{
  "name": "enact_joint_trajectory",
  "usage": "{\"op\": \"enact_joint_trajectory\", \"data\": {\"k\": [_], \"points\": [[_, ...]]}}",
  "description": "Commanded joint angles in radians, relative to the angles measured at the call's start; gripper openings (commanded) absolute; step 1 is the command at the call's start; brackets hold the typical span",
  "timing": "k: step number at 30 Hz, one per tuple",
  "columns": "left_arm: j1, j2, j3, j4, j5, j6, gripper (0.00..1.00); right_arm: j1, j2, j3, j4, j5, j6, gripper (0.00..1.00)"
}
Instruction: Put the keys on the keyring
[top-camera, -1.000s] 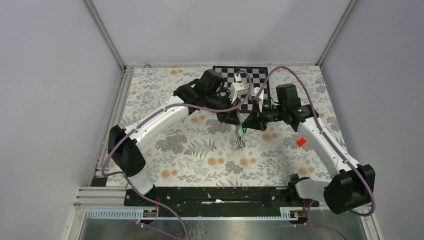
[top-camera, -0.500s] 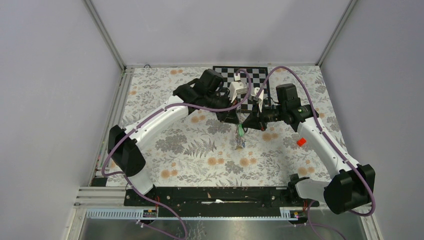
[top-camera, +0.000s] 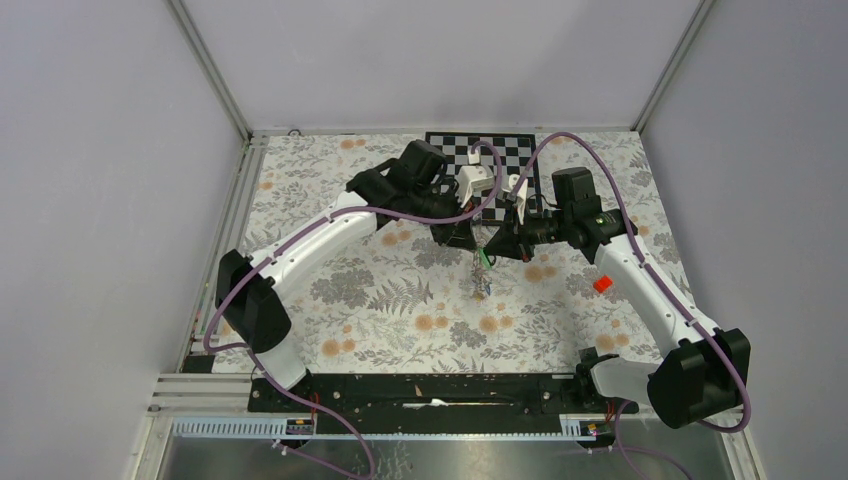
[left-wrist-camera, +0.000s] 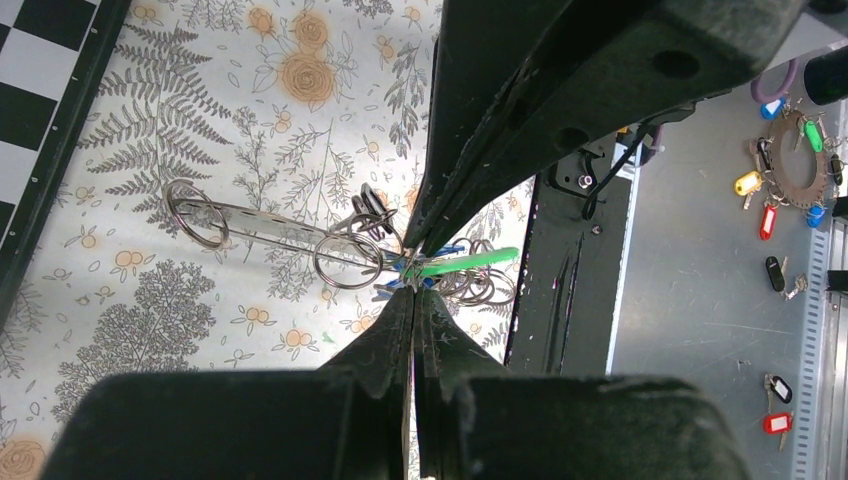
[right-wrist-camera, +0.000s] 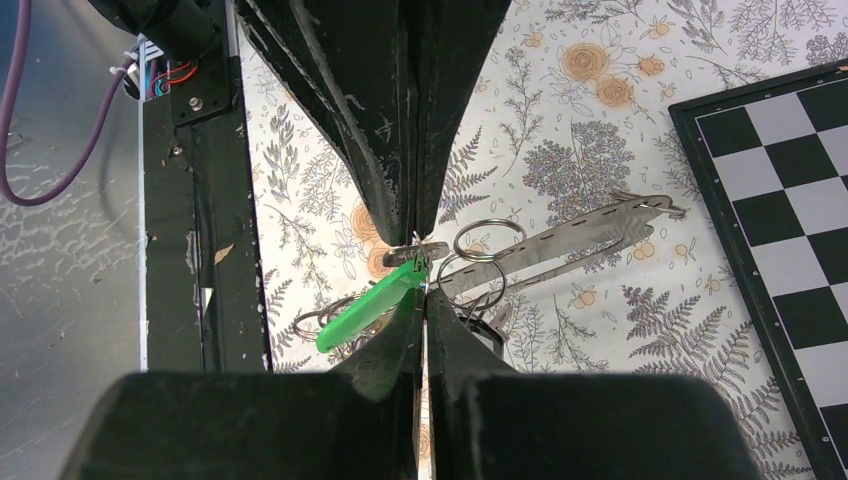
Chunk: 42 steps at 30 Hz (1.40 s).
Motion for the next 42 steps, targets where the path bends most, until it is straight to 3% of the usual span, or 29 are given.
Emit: {"op": "enact_joint_trajectory", "data": {"k": [1,18,29,42], "points": [[0.008,0.014,0.037,-0.012,-0.003,0.025,0.0,0.008,-0.019,0.026,0.036,-0.015,0.013,0.0],[-0.002,0.043,0.117,-0.094,0.075,0.134,0.0,0.008,-0.014,0.041,0.051,0.028,0.02,0.0],[-0.001,0.136,0.227,-0.241,0.141,0.239,0.0,0.008,-0.025,0.042,0.044,0.06,0.011,0.0],[-0.002,0.214,0.275,-0.259,0.3,0.153,0.0,0.009,-0.035,0.04,0.035,0.088,0.002,0.0]]}}
